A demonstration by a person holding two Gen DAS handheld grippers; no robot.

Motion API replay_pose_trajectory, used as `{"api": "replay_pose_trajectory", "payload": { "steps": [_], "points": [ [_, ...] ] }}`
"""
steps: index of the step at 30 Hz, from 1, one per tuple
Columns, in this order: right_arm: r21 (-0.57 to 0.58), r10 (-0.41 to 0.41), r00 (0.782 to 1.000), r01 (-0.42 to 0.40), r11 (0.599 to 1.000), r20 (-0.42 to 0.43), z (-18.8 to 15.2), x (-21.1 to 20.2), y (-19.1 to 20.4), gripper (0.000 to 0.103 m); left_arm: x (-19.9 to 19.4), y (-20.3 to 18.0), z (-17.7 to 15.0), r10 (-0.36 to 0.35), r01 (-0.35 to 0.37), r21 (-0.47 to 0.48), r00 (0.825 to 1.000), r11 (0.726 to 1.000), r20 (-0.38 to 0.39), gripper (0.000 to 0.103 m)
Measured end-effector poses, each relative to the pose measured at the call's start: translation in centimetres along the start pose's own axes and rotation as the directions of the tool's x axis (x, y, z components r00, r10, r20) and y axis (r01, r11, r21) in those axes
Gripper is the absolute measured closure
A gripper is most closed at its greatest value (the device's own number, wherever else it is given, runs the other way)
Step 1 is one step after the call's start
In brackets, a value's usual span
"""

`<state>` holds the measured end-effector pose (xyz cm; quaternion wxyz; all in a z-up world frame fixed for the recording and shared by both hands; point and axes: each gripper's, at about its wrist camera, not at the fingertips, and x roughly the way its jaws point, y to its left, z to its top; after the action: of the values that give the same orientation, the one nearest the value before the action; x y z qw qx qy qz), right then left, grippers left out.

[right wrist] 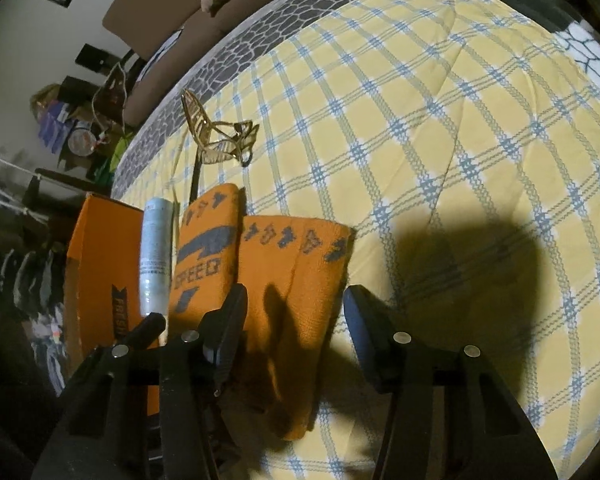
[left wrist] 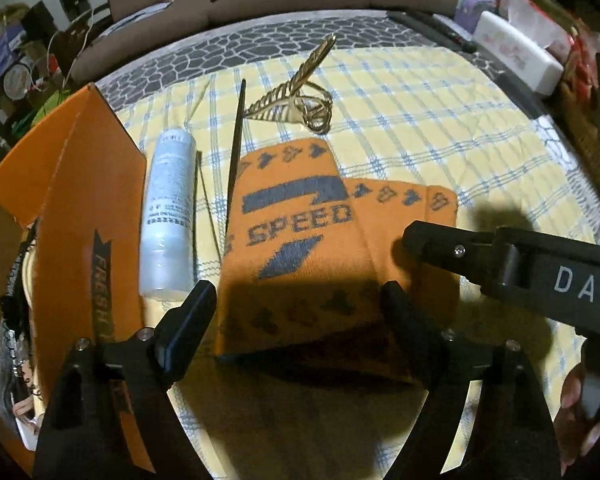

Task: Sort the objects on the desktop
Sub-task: 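Grasp the orange towel edge with the left gripper and lift it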

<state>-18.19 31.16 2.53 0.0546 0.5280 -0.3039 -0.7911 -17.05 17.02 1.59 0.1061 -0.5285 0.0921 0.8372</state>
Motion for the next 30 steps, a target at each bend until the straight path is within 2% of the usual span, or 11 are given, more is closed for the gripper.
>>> {"api": "replay_pose_trajectory", "payload": {
  "steps": [1, 2, 3, 8, 13, 16, 18, 20, 23, 26, 30],
  "points": [
    [-0.002, -0.003, 1.000, 0.003, 1.000, 0.005, 0.0, 0.0, 0.0, 0.053, 0.1, 0.1, -0.1, -0.002, 0.002, -0.003, 1.000, 1.000, 0.002, 0.029],
    [-0.007, -0.013, 1.000, 0.013, 1.000, 0.009, 0.0, -0.1, 0.1, 0.066, 0.1, 0.3, -0.2, -0.011, 0.011, -0.005, 1.000, 1.000, 0.006, 0.045],
    [-0.018, -0.027, 1.000, 0.027, 0.999, 0.009, 0.0, 0.0, 0.1, 0.083, 0.1, 0.3, -0.3, -0.019, 0.019, -0.008, 1.000, 1.000, 0.008, 0.049],
    [-0.014, -0.010, 1.000, 0.011, 1.000, 0.019, 0.0, 0.0, -0.1, 0.089, -1.1, 1.4, -0.2, -0.043, 0.044, -0.032, 0.999, 0.999, 0.028, 0.079],
    [0.004, 0.001, 1.000, -0.001, 1.000, 0.016, 0.2, -0.4, -0.4, 0.090, -2.4, 2.1, -0.2, -0.040, 0.042, -0.033, 0.998, 0.999, 0.051, 0.088],
    [0.032, -0.026, 0.999, 0.025, 0.999, 0.020, 0.4, -1.1, -0.3, 0.084, -2.7, 2.3, -0.4, -0.035, 0.037, -0.036, 0.998, 0.999, 0.061, 0.089],
    [0.021, -0.038, 0.998, 0.037, 0.999, 0.060, 0.5, -2.2, 0.4, 0.074, -3.0, 2.6, -0.6, -0.040, 0.043, -0.051, 0.997, 0.998, 0.067, 0.089],
    [0.011, 0.001, 0.996, -0.002, 1.000, 0.094, 0.7, -3.3, 1.1, 0.067, -3.3, 2.7, -0.8, -0.055, 0.059, -0.059, 0.996, 0.996, 0.073, 0.089],
    [0.008, 0.136, 0.987, -0.137, 0.991, 0.082, 0.7, -3.5, 2.2, 0.057, -3.8, 2.6, -1.2, -0.061, 0.066, -0.055, 0.994, 0.996, 0.088, 0.089],
    [0.026, 0.217, 0.976, -0.217, 0.976, 0.031, 0.4, -2.0, 3.0, 0.055, -4.4, 2.4, -1.7, -0.071, 0.076, -0.047, 0.993, 0.996, 0.099, 0.089],
    [0.085, 0.256, 0.967, -0.254, 0.964, -0.015, -0.2, 0.2, 3.0, 0.055, -5.0, 2.1, -2.4, -0.090, 0.094, -0.037, 0.991, 0.995, 0.103, 0.089]
  ]
}}
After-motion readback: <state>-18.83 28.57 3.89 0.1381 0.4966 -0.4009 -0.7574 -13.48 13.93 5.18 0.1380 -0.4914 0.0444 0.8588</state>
